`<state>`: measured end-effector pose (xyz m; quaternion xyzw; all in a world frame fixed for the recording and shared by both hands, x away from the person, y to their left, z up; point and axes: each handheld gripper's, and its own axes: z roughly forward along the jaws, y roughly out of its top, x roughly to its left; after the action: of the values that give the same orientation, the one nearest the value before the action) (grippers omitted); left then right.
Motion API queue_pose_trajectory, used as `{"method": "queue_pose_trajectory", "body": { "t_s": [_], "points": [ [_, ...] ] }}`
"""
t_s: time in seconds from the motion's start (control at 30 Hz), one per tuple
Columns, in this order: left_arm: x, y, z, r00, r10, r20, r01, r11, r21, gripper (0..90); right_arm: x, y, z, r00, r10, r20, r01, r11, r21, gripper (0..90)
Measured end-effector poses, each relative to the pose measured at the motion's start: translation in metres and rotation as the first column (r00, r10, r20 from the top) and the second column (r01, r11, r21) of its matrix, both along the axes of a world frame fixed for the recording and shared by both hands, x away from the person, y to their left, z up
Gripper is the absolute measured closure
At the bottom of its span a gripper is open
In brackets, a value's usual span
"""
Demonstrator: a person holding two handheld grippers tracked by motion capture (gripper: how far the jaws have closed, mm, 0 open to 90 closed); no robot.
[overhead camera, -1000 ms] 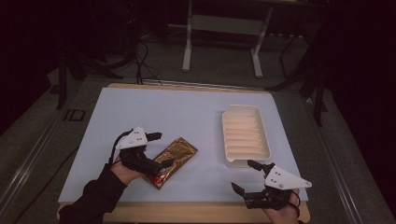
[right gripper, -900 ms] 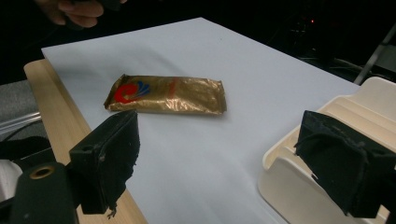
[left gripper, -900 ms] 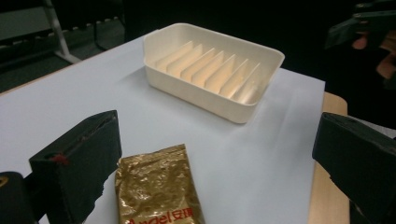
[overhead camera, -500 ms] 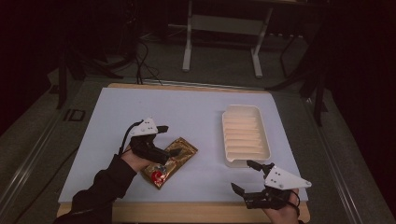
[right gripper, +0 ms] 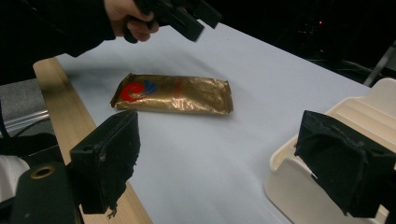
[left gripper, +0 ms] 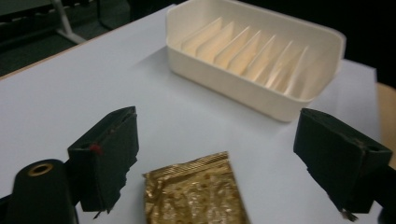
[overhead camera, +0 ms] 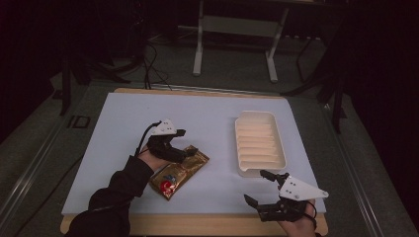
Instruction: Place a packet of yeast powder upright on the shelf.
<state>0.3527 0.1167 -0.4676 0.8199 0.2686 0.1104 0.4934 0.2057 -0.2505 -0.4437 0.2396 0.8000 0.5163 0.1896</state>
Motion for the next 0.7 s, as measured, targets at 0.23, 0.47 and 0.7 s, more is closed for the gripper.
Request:
{"method": "queue_pose_trajectory", "body": {
  "t_s": [0.23,0.47,0.7],
  "points": [
    [0.014,-0.001,-0.017,0.9995,0.017,-0.028,-0.016,0.9996,0.023,26.1,0.001,0.001,-0.002,1.0000,-0.002,-0.005,0.002,1.000,-0.016,14.3],
    [0.023,0.002,-0.035,0.9969,0.037,-0.070,-0.033,0.9981,0.052,34.5,0.001,0.001,-0.002,0.9999,0.005,-0.010,-0.005,1.000,-0.008,14.3],
    [0.028,-0.001,-0.049,0.9910,0.055,-0.122,-0.043,0.9945,0.095,39.2,0.001,0.002,-0.003,0.9997,0.014,-0.021,-0.014,1.000,-0.014,14.4]
  ]
}}
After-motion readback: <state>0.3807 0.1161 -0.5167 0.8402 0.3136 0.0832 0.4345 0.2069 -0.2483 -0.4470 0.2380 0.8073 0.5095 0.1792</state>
